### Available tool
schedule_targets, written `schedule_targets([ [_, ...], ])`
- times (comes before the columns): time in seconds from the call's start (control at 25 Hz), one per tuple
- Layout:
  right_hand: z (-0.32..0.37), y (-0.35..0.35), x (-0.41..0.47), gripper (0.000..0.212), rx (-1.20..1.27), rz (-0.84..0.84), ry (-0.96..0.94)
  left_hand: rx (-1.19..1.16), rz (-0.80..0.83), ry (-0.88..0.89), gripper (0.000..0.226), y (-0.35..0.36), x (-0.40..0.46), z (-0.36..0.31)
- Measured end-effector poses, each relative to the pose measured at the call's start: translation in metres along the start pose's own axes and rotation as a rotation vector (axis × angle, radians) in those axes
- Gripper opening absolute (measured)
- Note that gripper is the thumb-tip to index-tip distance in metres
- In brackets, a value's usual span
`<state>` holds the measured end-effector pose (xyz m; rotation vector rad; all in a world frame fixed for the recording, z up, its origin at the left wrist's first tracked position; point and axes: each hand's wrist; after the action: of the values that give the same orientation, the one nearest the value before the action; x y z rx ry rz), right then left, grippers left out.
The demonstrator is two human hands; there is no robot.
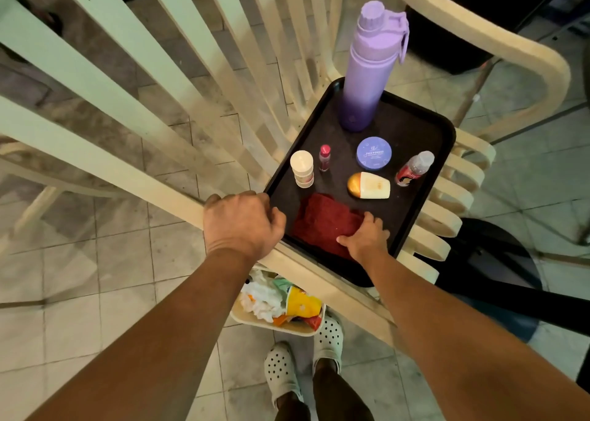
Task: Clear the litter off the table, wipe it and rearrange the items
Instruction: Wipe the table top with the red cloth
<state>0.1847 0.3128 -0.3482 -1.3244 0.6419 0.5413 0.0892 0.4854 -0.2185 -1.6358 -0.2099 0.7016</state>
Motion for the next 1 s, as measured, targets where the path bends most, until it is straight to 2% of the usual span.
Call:
schedule_targets([
  [0.2,0.003,0.000,-0.003,0.068,0.034,0.035,-0.021,0.001,-0.044,-0.008,0.032,0.004,0.000,0.002],
  [0.32,0.016,-0.016,-0.017,0.061,0.161,-0.041,-0.115,0.013,-0.061,-0.006,0.032,0.004,0.000,0.003],
  [0.48,0.036,-0.055,-0.051,0.052,0.243,-0.117,-0.251,-0.059,0.006,0.060,0.031,0.001,-0.003,0.005],
  [0.56,0.040,-0.076,-0.078,0.048,0.325,-0.177,-0.276,-0.268,-0.055,0.127,0.036,-0.004,-0.012,0.008],
  [0.64,0.036,-0.097,-0.116,0.050,0.420,-0.222,-0.296,-0.624,-0.191,0.131,0.038,-0.024,-0.039,0.001],
  [0.68,0.032,-0.109,-0.142,0.052,0.471,-0.221,-0.307,-0.824,-0.201,0.099,0.037,-0.038,-0.058,-0.006],
  [0.72,0.025,-0.120,-0.171,0.054,0.518,-0.218,-0.326,-1.050,-0.118,0.036,0.035,-0.055,-0.080,-0.014],
  [0.8,0.010,-0.133,-0.233,0.050,0.558,-0.229,-0.392,-1.466,0.206,-0.152,0.035,-0.087,-0.123,-0.028],
  [0.84,-0.004,-0.139,-0.269,0.048,0.562,-0.245,-0.426,-1.602,0.362,-0.227,0.037,-0.109,-0.147,-0.033],
  [0.92,-0.035,-0.141,-0.335,0.047,0.548,-0.299,-0.496,-1.741,0.569,-0.235,0.049,-0.143,-0.190,-0.039],
  [1.0,-0.063,-0.134,-0.386,0.043,0.555,-0.370,-0.559,-1.795,0.674,-0.180,0.054,-0.165,-0.229,-0.047],
])
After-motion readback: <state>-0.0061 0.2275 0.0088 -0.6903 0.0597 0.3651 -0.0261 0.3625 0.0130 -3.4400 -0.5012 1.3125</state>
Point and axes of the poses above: each hand's wrist, its own x-axis towards the middle knuckle, its own y-axis out of the palm, z = x × y, and after that the axes turned 5 degrees about -x, right-handed
